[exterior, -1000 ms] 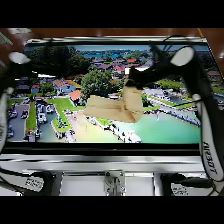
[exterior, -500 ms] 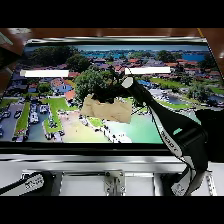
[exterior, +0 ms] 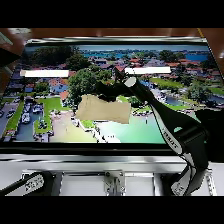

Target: Fold the shirts.

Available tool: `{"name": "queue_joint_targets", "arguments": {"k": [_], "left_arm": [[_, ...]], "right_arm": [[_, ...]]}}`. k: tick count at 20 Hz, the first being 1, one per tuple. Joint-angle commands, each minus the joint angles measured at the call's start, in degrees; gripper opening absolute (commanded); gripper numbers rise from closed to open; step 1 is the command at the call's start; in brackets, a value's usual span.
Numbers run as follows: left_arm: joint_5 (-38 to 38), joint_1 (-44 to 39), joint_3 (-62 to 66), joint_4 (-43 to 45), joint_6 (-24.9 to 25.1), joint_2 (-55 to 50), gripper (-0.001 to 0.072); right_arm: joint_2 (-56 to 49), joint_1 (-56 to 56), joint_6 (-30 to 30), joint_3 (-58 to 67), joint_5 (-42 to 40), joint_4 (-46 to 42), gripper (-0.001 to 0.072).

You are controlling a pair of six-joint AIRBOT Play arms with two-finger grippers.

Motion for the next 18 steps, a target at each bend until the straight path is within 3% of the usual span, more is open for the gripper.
{"name": "queue_joint_targets", "arguments": {"k": [1, 2, 4, 5, 10, 15, 16, 18], "left_arm": [[-0.09, -0.15, 0.0, 0.02, 0.66, 0.09, 0.0043], [-0.09, -0.15, 0.0, 0.04, 0.85, 0.09, 0.0043], [-0.09, -0.15, 0.0, 0.02, 0.85, 0.07, 0.0043], [-0.09, -0.15, 0.0, 0.02, 0.85, 0.0, 0.0042], [0.15, -1.46, 0.0, 0.0, 0.85, -1.38, 0.0042], [0.63, -5.11, 0.02, 0.0, 0.85, -2.64, 0.0043], [1.09, -5.75, 0.02, 0.0, 0.85, -2.69, 0.0043], [1.97, -6.8, 0.02, -0.02, 0.79, -2.69, 0.0043]], "right_arm": [[3.26, -5.14, 4.59, 0.0, 21.31, -21.97, 0.0581], [4.26, -6.88, 5.55, 0.0, 27.93, -30.36, 0.0698], [4.7, -10.93, 7.21, -0.26, 38.23, -42.38, 0.0699], [4.7, -12.63, 7.19, -1.4, 38.21, -42.56, 0.0699], [2.27, -14.64, 6.64, -7.43, 21.05, -26.93, 0.0698], [-3.63, -14.29, 1.38, -7.43, 19.19, -14.16, 0.0691], [-3.85, -14.32, -0.57, -7.43, 19.3, -12.17, 0.0661], [-3.72, -14.47, -6.62, -7.3, 20.28, -9.03, 0.0171]]}}
